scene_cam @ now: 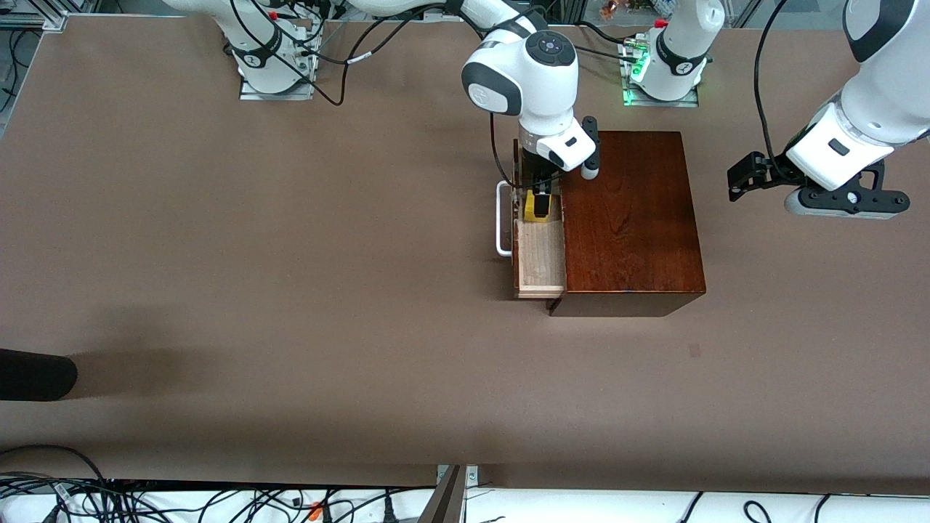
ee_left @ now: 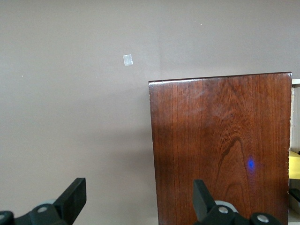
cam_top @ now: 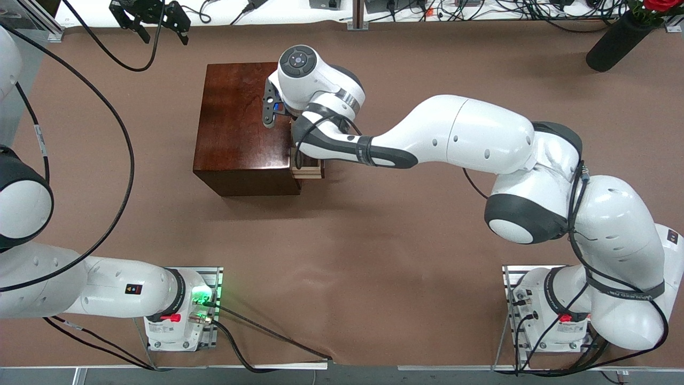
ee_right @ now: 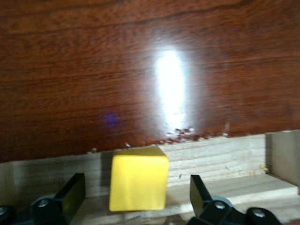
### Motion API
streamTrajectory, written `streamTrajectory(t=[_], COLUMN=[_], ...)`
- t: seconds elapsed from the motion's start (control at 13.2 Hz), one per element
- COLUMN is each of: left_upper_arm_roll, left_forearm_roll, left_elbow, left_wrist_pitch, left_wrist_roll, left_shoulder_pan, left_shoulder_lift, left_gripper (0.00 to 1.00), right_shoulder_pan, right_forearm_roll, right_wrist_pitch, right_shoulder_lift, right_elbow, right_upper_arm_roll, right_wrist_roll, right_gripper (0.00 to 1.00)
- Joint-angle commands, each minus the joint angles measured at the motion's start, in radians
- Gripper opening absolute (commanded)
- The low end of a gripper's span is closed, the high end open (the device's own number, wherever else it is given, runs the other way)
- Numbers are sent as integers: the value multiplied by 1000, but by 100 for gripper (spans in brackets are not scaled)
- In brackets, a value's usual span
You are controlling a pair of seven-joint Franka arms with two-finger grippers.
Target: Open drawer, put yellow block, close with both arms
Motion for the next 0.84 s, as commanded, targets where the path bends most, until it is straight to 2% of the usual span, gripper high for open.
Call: streamTrajectory(t=[0.0, 0.08, 0.23, 0.3, 0.53, 0.76], left_upper_arm_roll=[-7, -7, -7, -6, -9, -7], left_forearm_roll=[31, 31, 31, 31, 32, 32], left_elbow=[-3, -3, -3, -3, -3, -3], left_wrist_pitch=[-11, -11, -11, -11, -11, -11], left_wrist_roll=[-11, -11, -11, -11, -11, -11], left_shoulder_pan=[1, 1, 1, 1, 1, 1], left_shoulder_lift=[-17, -19, -19, -19, -17, -17], left_gripper=[100, 100, 100, 100, 100, 100], right_shoulder_pan=[-35, -55, -108, -160, -352, -515], right_forearm_roll=[72, 114, 135, 135, 162, 181], right_wrist_pitch=[-28, -68, -190, -232, -243, -377], right_shoulder_lift=[-72, -119, -225, -303, -538, -686], right_elbow=[-21, -24, -36, -79, -260, -332], right_upper_arm_roll=[15, 15, 15, 15, 12, 2], right_wrist_roll=[6, 5, 6, 6, -5, 11], right_gripper=[100, 100, 100, 100, 100, 100])
